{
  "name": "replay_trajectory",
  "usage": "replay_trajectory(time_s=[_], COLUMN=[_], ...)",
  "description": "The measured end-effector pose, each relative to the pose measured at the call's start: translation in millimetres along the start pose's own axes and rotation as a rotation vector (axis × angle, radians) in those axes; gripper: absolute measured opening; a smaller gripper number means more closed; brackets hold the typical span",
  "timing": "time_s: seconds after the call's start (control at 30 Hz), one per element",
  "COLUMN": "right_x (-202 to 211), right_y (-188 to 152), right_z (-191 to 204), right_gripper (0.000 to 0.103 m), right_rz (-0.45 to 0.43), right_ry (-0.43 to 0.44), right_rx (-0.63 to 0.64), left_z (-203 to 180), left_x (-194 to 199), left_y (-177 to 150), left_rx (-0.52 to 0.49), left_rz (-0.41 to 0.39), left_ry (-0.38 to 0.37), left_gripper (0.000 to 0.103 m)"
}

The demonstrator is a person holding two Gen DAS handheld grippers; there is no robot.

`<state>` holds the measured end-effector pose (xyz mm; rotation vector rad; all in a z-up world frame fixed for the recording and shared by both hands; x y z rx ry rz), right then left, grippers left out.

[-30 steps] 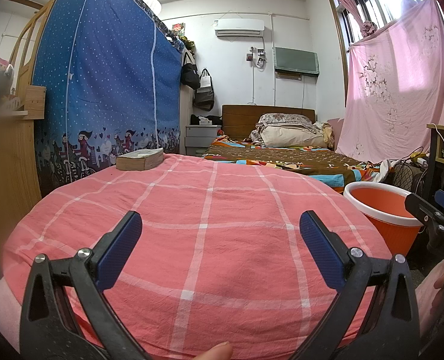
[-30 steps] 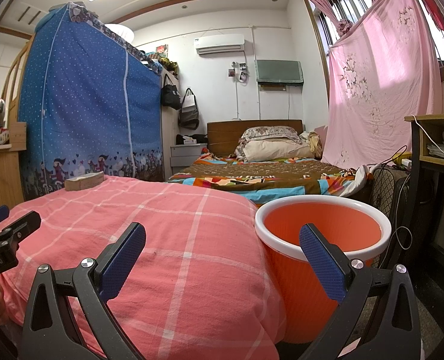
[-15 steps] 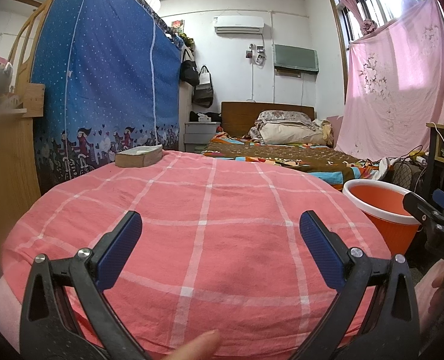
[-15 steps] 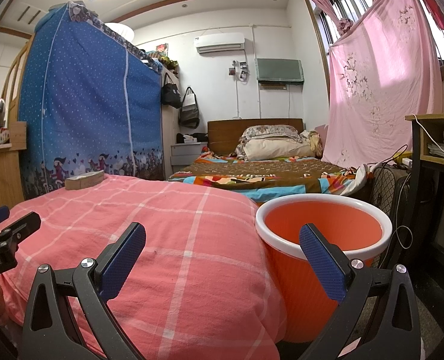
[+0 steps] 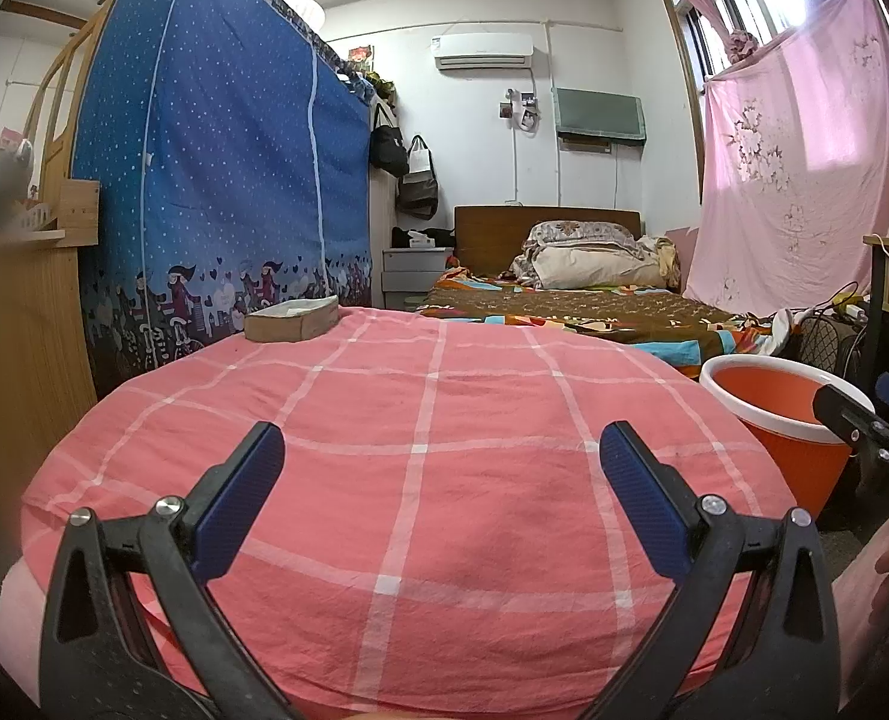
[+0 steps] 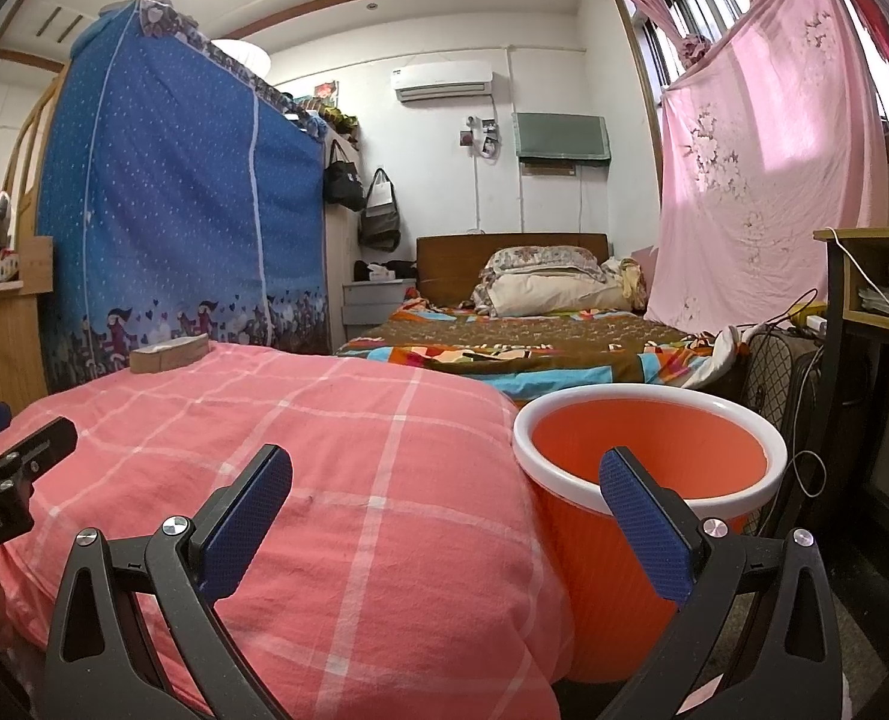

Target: Collect trash

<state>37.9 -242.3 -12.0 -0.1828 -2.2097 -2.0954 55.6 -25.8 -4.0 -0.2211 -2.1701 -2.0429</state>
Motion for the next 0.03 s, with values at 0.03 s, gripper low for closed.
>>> replay_trajectory(time_s=[0.03], right_x=[-0.3], right_y=[0.3], right_z=[0.8], right_gripper=[0.103], right_rz=[0.001], right_ry=[0.0], right_rx=[0.0], left_z=[-0.1], left_x=[0.1], left_y=[-0.1], left_rx=[0.0], left_rz=[0.001], left_ry=[-0.001], left_gripper=[0.103])
Point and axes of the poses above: each gripper's, at about its wrist camera, not at the fingertips, and x roughly against the way its jaws point, z to its left, y to its top, the point moved 4 cm from there along -x, roughly the way its jaws point, and after that the axes turned 4 degrees about x, right-handed, at the moved point
